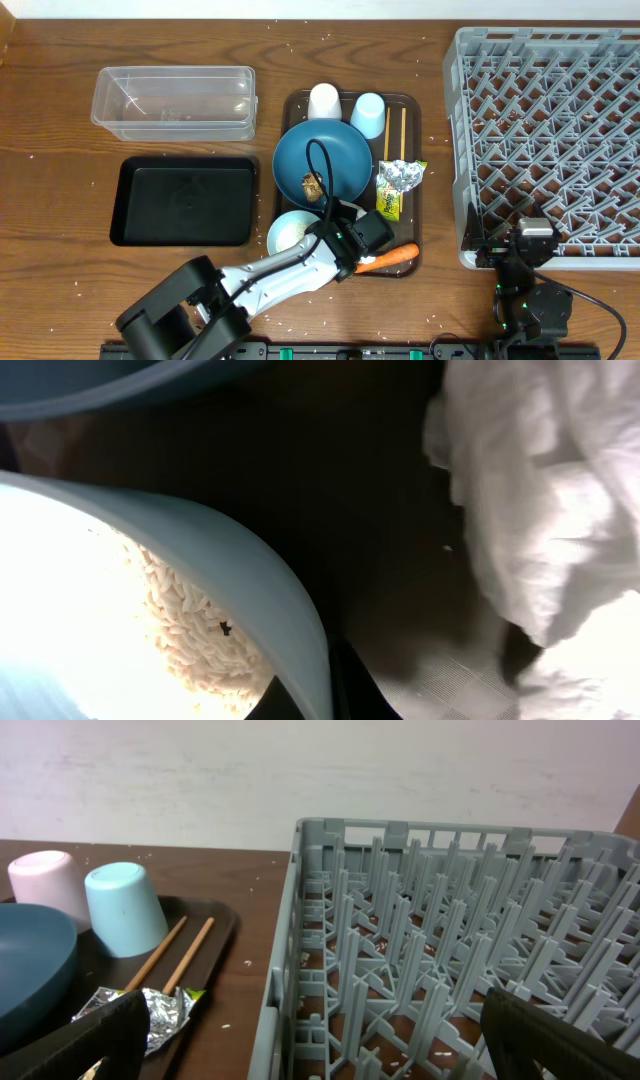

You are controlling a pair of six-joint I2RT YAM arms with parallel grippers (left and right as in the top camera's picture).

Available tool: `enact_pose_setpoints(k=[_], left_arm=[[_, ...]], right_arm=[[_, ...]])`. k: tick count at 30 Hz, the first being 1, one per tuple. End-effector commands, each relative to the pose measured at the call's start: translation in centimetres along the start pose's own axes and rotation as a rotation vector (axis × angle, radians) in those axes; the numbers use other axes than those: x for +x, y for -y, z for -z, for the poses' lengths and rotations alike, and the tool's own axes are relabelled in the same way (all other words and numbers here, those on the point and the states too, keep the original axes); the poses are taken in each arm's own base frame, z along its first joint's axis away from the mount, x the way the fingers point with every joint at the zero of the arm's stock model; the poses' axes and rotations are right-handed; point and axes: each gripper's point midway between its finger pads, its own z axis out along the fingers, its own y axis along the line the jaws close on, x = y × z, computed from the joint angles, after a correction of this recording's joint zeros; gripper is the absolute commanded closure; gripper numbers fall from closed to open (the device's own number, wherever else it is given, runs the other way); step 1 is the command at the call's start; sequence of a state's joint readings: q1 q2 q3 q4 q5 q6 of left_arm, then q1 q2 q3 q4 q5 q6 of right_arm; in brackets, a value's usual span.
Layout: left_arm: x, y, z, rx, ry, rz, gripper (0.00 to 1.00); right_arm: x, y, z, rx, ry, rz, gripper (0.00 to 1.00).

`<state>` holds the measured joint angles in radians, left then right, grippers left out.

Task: Sort waste into correct bins and load items into the dishwasher rack
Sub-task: 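Lift the rice bowl and carry it left over the black tray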

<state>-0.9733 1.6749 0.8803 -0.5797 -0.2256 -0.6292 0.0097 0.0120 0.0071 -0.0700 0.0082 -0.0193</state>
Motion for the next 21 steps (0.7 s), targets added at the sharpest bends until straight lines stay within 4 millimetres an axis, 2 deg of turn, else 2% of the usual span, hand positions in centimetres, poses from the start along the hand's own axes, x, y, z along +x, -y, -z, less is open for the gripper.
enact_pose_setpoints(k=[1,8,12,17,21], left_arm=[[-0.3,0.6,1.3,0.056,0.013,0.023,0.94],[-1.6,0.6,4.0,0.118,0.085,0.049,0.94],[-2.3,-0.1,6.1,0.158,0.127,0.082,0.94],[-4.2,-3.2,8.7,0.185,0.199,0.195,0.94],[-5.8,-6.1,10.0,0.229,0.238,0.255,0.94]], right_arm=[[0.0,-0.1,0.0,-0.002,0.000,0.008,0.01],[0.0,-0.1,0.0,-0.002,0.000,0.008,0.01],[0.0,-0.1,0.0,-0.002,0.000,0.008,0.01],[0.0,-0.1,0.0,-0.002,0.000,0.008,0.01],[0.0,-0.1,0.0,-0.002,0.000,0.008,0.01]])
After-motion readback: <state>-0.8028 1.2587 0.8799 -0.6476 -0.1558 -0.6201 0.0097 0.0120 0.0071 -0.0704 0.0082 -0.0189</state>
